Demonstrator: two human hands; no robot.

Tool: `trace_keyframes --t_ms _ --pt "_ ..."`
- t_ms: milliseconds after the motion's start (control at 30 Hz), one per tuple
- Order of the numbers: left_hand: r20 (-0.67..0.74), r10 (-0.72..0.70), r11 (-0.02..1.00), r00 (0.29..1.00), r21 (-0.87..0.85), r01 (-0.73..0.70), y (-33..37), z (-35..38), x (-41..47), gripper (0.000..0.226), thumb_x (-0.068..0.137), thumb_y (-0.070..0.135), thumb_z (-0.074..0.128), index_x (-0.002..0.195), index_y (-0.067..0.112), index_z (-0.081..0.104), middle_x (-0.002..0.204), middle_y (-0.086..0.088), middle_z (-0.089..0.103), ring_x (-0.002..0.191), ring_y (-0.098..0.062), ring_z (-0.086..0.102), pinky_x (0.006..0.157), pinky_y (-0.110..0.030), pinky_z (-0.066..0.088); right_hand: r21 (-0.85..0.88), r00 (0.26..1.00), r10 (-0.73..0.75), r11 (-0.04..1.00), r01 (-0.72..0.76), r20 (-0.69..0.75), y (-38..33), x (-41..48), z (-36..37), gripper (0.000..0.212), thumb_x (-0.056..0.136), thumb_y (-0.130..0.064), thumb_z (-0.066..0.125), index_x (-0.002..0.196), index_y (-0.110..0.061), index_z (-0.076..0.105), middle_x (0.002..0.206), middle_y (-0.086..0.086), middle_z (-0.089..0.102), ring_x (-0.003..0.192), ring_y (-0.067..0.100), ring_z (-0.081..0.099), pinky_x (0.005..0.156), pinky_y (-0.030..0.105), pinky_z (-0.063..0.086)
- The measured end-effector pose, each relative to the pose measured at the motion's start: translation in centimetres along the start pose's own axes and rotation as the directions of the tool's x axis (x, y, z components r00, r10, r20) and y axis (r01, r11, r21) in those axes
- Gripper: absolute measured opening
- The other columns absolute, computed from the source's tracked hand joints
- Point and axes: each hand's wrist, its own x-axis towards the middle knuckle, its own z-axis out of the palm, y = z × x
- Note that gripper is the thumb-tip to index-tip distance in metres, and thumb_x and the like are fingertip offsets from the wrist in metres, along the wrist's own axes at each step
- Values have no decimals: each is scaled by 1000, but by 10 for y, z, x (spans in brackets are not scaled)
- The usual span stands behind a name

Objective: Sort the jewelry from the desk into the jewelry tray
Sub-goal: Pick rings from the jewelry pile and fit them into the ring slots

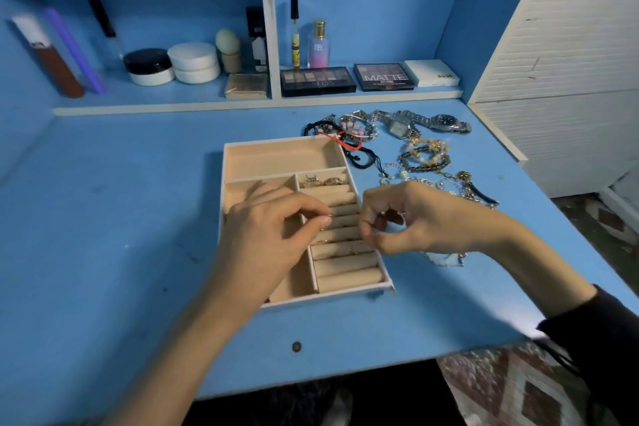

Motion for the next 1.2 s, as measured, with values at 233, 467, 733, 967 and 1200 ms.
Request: trace_keyframes --t_ms 233,467,733,967,1200 --pt "-38 53 999 998 5 -52 1 -2 -6 13 76 27 65 77 17 72 73 17 59 73 1 48 73 -15 41 -102 1000 1 995 -1 -5 -3 2 -6 12 76 -4 68 75 -16 66 72 -12 53 66 2 48 63 9 35" --pt "-67 51 999 997 18 -49 1 -2 -5 3 74 17 72 77 17 72 72 13 62 73 1 47 70 -12 41 -309 997 -64 948 74 43 -9 6 -4 11 71 -10 71 71 -19 63 70 -14 48 75 1 47 66 7 34" --pt "-69 48 999 996 10 -48 0 -2 -6 4 75 17 74 78 16 72 73 10 64 74 -2 50 70 -19 45 -404 994 -61 910 92 88 -10 12 -1 17 72 -15 69 68 -27 57 70 -14 47 77 0 44 68 10 35" --pt "-62 42 999 997 -4 -42 1 -2 -6 5 75 17 73 79 17 72 74 11 64 75 -5 53 70 -24 47 -313 998 -68 947 68 10 -6 5 -3 7 79 -21 70 74 -22 66 67 -8 48 66 8 45 61 14 34" --pt "16 -18 1000 1000 3 18 8 -1 -11 5 74 23 75 77 25 71 72 26 57 74 5 49 67 -9 40 212 736 82 974 85 -672 15 4 17 10 89 -25 61 87 -16 65 58 11 41 51 19 36 47 30 31"
